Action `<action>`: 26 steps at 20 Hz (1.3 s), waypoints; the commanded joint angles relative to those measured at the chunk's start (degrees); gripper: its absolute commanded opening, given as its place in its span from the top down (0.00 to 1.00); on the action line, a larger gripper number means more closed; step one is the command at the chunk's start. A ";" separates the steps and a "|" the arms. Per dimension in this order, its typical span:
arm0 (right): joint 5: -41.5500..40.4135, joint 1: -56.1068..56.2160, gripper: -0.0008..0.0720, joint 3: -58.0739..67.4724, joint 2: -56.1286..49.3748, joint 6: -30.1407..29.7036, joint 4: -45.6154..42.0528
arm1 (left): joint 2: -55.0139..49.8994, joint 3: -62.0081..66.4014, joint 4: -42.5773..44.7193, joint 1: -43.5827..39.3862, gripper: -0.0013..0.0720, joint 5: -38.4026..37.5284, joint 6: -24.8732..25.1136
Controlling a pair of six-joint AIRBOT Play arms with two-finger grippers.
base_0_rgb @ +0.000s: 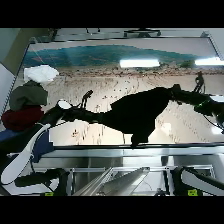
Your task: Fold the shirts.
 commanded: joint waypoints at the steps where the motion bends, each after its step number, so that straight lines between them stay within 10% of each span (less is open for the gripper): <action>1: -5.84 -5.33 0.82 0.28 -0.98 -5.25 4.59 | -4.28 0.17 -10.01 -3.30 0.01 0.02 3.08; 3: -5.53 -7.39 0.26 0.28 -2.47 -6.69 3.91 | -5.99 2.71 -12.79 -5.73 0.01 -0.96 3.98; 12: 18.78 -19.98 0.26 -0.11 -1.81 -0.31 -16.06 | -20.92 22.91 -12.13 -15.19 0.04 0.70 2.54; 19: 10.97 -3.10 0.30 -2.45 -8.85 -0.68 -18.99 | -29.86 34.01 -6.29 -14.43 0.04 -4.85 -3.87; 22: 11.41 -0.22 0.68 -0.44 -12.63 -1.92 -18.84 | -30.14 35.74 -0.24 -15.82 0.39 -5.60 -6.71; 24: 12.44 -0.17 0.88 0.90 -12.37 -1.97 -18.73 | -30.12 36.57 -0.79 -15.82 0.85 -6.86 -6.69; 26: 15.13 -0.17 0.95 2.62 -11.50 -2.78 -18.69 | -30.12 38.34 -1.16 -15.67 0.97 -8.76 -7.15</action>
